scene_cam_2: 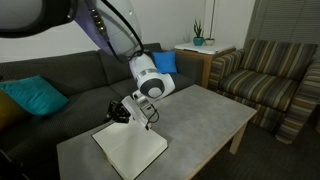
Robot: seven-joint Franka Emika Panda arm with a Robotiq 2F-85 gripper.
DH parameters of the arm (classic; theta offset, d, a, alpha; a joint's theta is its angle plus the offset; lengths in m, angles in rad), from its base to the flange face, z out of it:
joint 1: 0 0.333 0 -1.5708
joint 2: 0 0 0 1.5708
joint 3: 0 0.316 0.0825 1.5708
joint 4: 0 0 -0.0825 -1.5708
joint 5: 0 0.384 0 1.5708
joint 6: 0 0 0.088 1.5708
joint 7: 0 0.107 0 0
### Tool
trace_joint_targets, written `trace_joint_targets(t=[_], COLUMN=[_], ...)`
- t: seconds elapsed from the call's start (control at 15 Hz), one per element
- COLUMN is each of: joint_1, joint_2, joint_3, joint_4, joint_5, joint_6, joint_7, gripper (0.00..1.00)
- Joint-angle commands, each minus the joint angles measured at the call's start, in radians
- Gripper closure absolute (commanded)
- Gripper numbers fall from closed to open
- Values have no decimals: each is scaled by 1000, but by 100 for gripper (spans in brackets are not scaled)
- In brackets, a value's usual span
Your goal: Open the book cover on the right
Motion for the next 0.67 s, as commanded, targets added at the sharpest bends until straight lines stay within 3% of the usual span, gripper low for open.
trace_joint_targets(t=[0.0, 0.6], joint_1=[-27, 3], joint_2=[-27, -199], joint_3=[-11, -90], joint_4=[-46, -288], joint_5=[-5, -149], joint_6=[110, 615], joint_7=[-48, -84], gripper=[100, 100])
